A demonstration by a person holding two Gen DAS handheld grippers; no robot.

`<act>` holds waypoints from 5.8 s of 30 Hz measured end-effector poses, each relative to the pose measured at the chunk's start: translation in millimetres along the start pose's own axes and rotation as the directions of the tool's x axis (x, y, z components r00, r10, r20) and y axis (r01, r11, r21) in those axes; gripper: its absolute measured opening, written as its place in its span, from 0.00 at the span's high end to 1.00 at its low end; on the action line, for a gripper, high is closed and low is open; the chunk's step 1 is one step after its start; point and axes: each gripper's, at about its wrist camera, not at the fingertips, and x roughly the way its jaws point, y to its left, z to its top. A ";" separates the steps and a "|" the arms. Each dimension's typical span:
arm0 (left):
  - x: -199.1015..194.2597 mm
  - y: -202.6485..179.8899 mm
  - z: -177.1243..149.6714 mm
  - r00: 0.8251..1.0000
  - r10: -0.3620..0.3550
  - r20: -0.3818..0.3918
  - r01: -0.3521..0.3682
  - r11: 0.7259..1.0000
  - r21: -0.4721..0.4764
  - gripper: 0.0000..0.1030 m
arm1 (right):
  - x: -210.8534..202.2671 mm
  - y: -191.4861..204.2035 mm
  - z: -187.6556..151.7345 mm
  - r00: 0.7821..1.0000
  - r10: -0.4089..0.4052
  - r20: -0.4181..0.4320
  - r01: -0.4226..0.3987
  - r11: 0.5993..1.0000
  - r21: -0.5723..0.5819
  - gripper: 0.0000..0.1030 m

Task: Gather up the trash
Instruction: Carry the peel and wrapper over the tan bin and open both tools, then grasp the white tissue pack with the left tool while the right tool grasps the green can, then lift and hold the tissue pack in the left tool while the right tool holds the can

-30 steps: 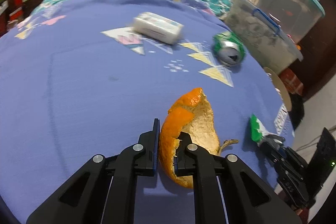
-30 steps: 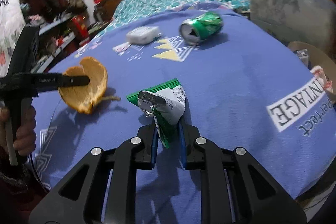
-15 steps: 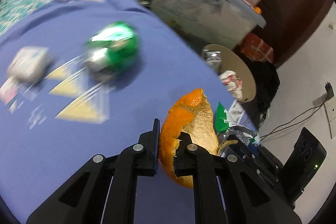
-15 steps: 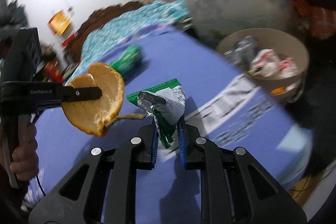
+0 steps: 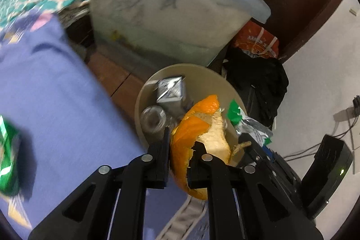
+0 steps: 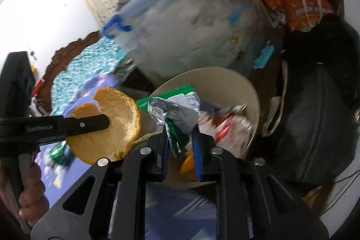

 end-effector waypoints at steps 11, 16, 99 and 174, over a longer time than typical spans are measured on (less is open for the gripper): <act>-17.1 9.4 -10.3 0.997 0.022 0.069 -0.026 0.998 0.061 0.50 | -1.8 -10.4 -4.2 0.996 -0.080 0.034 0.080 0.997 -0.007 0.26; -72.3 33.6 -46.6 0.974 0.114 0.193 -0.133 0.987 0.086 0.48 | -11.9 15.3 -16.5 0.999 -0.025 0.029 0.026 0.999 -0.027 0.26; -241.0 294.9 -297.9 0.870 0.492 0.030 -0.436 0.796 -0.419 0.32 | -7.3 289.9 -246.1 0.565 0.557 -0.609 -0.590 0.789 0.174 0.46; -234.5 244.6 -320.7 0.924 0.376 0.069 -0.342 0.894 -0.291 0.36 | -20.5 271.4 -223.1 0.614 0.545 -0.571 -0.587 0.799 0.132 0.70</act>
